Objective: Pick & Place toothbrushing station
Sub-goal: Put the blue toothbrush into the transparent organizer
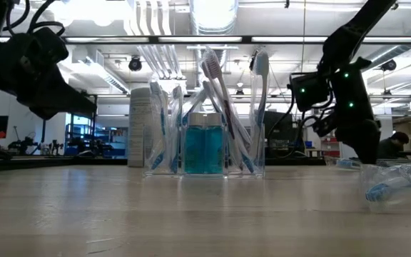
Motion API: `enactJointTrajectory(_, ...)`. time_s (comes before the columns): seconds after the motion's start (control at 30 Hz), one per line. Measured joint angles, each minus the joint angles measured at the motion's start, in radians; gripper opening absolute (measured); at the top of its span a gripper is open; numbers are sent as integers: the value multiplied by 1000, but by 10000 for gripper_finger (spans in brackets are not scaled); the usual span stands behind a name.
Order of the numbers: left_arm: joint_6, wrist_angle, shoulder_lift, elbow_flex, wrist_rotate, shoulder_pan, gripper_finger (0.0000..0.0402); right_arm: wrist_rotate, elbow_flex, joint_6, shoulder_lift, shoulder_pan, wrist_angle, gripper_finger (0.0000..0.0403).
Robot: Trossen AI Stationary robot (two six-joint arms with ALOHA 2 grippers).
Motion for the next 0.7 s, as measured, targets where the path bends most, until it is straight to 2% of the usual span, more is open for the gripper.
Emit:
enactJointTrajectory(0.13,-5,21,0,0,0,0,10,-10,9,-25,39,0,8,147)
enactJointTrajectory(0.33,-23,25,0,0,0,0,10,-28,25,-62,-5,2,13,24)
enactJointTrajectory(0.47,-28,32,0,0,-1,0,10,-11,60,-95,-72,-1,99,11)
enactJointTrajectory(0.7,69,80,0,11,42,0,10,25,82,-123,-274,27,152,8)
